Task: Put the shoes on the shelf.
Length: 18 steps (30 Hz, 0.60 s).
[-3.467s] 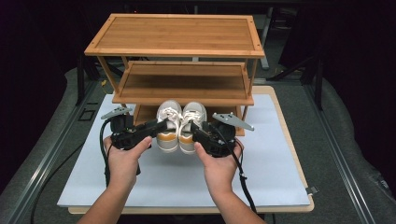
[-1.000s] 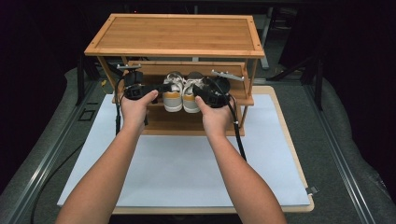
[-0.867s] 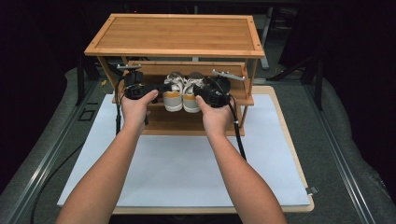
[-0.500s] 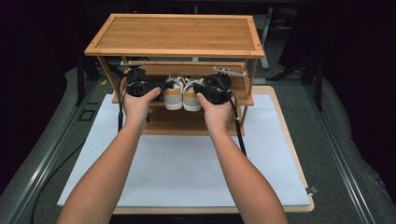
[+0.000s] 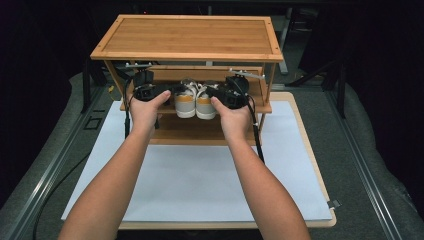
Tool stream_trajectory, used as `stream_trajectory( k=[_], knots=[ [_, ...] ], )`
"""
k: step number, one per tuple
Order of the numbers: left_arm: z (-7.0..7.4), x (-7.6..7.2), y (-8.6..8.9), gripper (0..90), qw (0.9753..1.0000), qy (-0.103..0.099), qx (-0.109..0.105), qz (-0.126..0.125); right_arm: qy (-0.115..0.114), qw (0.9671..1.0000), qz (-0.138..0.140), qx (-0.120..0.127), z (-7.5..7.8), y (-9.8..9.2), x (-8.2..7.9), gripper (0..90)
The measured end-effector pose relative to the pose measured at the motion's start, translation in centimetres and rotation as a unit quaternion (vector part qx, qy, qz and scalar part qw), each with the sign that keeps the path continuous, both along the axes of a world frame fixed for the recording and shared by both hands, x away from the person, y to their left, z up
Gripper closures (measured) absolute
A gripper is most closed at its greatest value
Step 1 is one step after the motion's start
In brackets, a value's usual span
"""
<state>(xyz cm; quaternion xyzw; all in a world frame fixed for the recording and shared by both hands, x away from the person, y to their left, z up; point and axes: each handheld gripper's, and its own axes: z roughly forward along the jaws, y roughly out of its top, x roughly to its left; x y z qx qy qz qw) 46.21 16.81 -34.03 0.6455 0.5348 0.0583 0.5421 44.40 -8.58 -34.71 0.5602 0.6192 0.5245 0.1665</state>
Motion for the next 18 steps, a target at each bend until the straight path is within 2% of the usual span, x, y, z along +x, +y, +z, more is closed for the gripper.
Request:
stream_trajectory(
  k=[2,8,9,12,15,18],
  knots=[
    [0.2,-0.1,0.2,45.4,1.0,-0.001,0.0,0.001,0.003,1.0,-0.001,-0.006,0.1,0.0,-0.1,48.7],
    [0.7,-0.7,0.4,45.4,0.9999,-0.012,-0.004,-0.005,-0.006,0.9999,0.009,0.0,0.9,-0.2,-0.5,48.8],
    [0.7,-0.7,0.6,45.4,0.9998,-0.015,0.005,-0.008,-0.006,0.9999,0.009,0.0,0.9,-0.2,-0.5,48.8],
    [1.0,-1.0,0.8,45.5,0.9998,-0.019,0.006,-0.009,-0.012,0.9999,0.01,0.001,1.1,-0.4,-0.7,48.8],
    [1.4,-1.4,1.3,46.2,0.9996,-0.025,0.01,0.0,-0.014,0.9998,0.012,0.002,1.4,-0.8,-1.0,48.8],
    [1.7,-1.8,2.3,47.1,0.9995,-0.026,0.018,0.002,-0.024,0.9997,0.01,-0.001,1.9,-1.5,-1.4,49.1]
  ],
)
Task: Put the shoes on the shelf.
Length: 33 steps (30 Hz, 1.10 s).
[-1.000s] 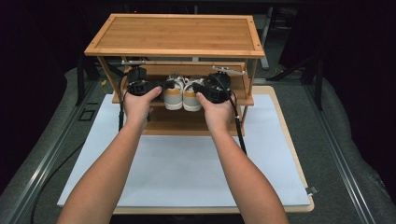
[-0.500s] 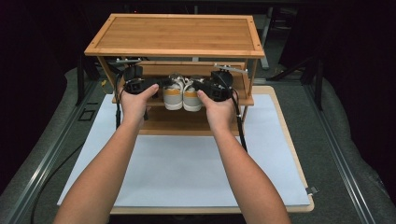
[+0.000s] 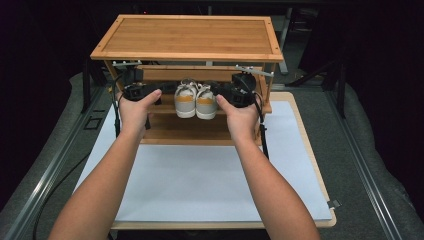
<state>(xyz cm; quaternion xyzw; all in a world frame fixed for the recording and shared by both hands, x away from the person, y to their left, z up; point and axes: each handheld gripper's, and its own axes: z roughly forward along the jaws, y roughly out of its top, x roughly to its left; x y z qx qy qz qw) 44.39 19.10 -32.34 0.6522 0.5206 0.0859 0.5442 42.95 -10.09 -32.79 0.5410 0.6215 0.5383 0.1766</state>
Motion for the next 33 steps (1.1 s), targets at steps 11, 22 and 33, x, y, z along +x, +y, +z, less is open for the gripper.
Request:
stream_trajectory(
  k=[11,22,33],
  knots=[
    [-0.8,-1.0,1.6,46.6,1.0,-0.006,0.001,0.0,0.0,0.9998,-0.002,-0.02,-0.5,-2.0,-1.0,51.8],
    [-3.1,-1.3,1.7,70.7,0.9997,0.005,-0.019,-0.017,0.006,0.9995,0.007,-0.03,-2.2,-2.1,-1.4,70.1],
    [-4.9,-1.2,0.5,88.9,0.9991,0.023,-0.009,-0.035,0.028,0.999,0.033,-0.008,-4.3,-1.7,-1.2,89.5]
  ],
)
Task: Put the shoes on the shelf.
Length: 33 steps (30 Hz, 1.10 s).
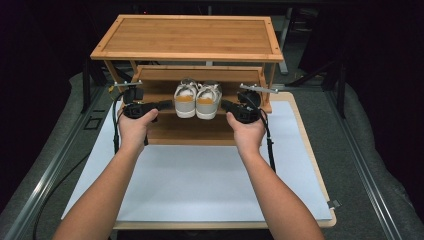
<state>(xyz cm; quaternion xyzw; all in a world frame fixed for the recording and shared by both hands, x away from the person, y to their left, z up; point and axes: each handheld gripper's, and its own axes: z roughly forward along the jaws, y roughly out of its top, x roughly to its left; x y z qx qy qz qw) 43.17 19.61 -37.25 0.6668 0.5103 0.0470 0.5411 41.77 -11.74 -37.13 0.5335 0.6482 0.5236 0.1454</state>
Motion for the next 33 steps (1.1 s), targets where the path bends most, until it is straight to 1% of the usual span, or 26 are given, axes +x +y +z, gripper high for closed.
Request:
stream_trajectory(
  k=[2,4,5,6,8,10,11,12,14,15,16,17,21,25,27,28,30,31,32,33],
  knots=[
    [-0.4,0.1,0.0,89.3,1.0,0.002,0.002,-0.002,0.007,1.0,0.005,0.004,-0.2,0.0,0.1,89.8],
    [-0.5,0.2,-0.1,89.3,1.0,0.002,-0.001,-0.001,0.009,0.9999,0.006,0.003,-0.2,0.0,0.1,89.8],
    [-0.7,0.3,-0.2,89.4,1.0,0.001,-0.001,0.0,0.009,0.9998,0.01,0.013,-0.4,0.1,0.2,89.9],
    [-0.8,0.3,-0.3,89.4,1.0,0.002,-0.005,-0.002,0.008,0.9998,0.01,0.014,-0.4,0.2,0.3,89.9],
    [-0.9,0.4,-0.4,89.4,1.0,0.002,-0.007,-0.006,0.01,0.9997,0.013,0.016,-0.5,0.3,0.4,90.0],
    [-0.9,0.3,-0.6,89.5,1.0,-0.002,-0.006,-0.005,0.01,0.9997,0.013,0.018,-0.6,0.4,0.4,90.0],
    [-0.9,0.4,-0.6,89.6,1.0,-0.002,-0.006,-0.005,0.014,0.9996,0.016,0.017,-0.5,0.4,0.4,90.0],
    [-0.9,0.4,-0.5,89.6,0.9999,-0.001,-0.007,-0.007,0.009,0.9997,0.011,0.02,-0.6,0.4,0.4,90.0],
    [-1.0,0.5,-0.5,89.6,0.9999,0.0,-0.011,-0.008,0.012,0.9994,0.017,0.026,-0.6,0.3,0.5,90.0],
    [-1.0,0.6,-0.5,89.6,0.9999,0.0,-0.011,-0.009,0.017,0.9995,0.015,0.022,-0.6,0.3,0.5,90.0],
    [-1.0,0.6,-0.5,89.7,0.9999,0.0,-0.011,-0.009,0.017,0.9995,0.015,0.024,-0.6,0.3,0.6,90.0],
    [-1.0,0.7,-0.5,89.7,0.9999,-0.001,-0.01,-0.008,0.014,0.9994,0.016,0.029,-0.7,0.3,0.7,90.0],
    [-1.0,1.0,-0.6,89.8,0.9999,0.0,-0.009,-0.005,0.01,0.9993,0.011,0.034,-0.8,0.3,0.9,90.0],
    [-0.9,1.4,-0.6,89.8,1.0,0.0,-0.006,-0.007,0.01,0.9995,0.012,0.027,-0.8,0.4,1.2,90.0],
    [-0.9,1.8,-0.5,89.8,0.9999,0.002,-0.006,-0.009,0.009,0.9994,0.016,0.028,-0.7,0.4,1.5,90.0],
    [-0.9,1.9,-0.5,89.8,1.0,0.002,-0.004,-0.008,0.013,0.9996,0.012,0.022,-0.7,0.4,1.5,90.0],
    [-0.7,2.3,-0.6,89.8,1.0,0.001,0.002,-0.006,0.008,0.9996,0.014,0.024,-0.7,0.5,1.9,90.0],
    [-0.7,2.4,-0.6,89.8,1.0,0.001,0.005,-0.006,0.01,0.9997,0.013,0.019,-0.6,0.5,2.0,90.0],
    [-0.6,2.6,-0.7,89.8,1.0,0.0,0.008,-0.004,0.009,0.9997,0.014,0.019,-0.6,0.6,2.2,90.0],
    [-0.7,2.9,-0.8,89.8,1.0,-0.001,0.009,-0.002,0.009,0.9998,0.011,0.016,-0.6,0.6,2.6,90.0]
  ],
)
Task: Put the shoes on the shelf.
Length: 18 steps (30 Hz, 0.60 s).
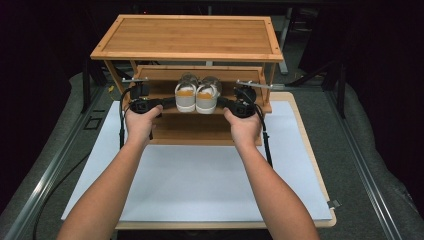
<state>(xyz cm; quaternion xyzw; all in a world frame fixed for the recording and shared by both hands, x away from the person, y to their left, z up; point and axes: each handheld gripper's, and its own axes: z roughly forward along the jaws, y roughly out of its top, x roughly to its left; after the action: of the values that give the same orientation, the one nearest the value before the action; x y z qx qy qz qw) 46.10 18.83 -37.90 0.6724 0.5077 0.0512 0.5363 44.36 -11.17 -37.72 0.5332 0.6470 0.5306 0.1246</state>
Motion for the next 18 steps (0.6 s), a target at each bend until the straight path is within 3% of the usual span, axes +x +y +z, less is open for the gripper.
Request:
stream_trajectory(
  k=[4,9,13,18],
  knots=[
    [-0.1,0.6,-0.1,89.8,1.0,0.002,-0.007,0.002,0.002,1.0,-0.008,-0.002,0.0,0.0,0.6,90.0],
    [0.0,1.3,-0.4,89.8,0.9999,0.003,0.0,0.01,0.009,0.9999,-0.01,0.002,0.1,0.0,1.7,90.0],
    [0.0,2.0,-0.6,89.8,0.9998,0.011,0.0,0.014,0.015,0.9996,-0.013,-0.021,0.4,0.1,2.3,90.0],
    [0.0,2.5,-0.7,89.7,0.9996,0.015,0.0,0.023,0.014,0.9995,-0.023,-0.016,0.4,0.4,3.2,90.0]
  ],
)
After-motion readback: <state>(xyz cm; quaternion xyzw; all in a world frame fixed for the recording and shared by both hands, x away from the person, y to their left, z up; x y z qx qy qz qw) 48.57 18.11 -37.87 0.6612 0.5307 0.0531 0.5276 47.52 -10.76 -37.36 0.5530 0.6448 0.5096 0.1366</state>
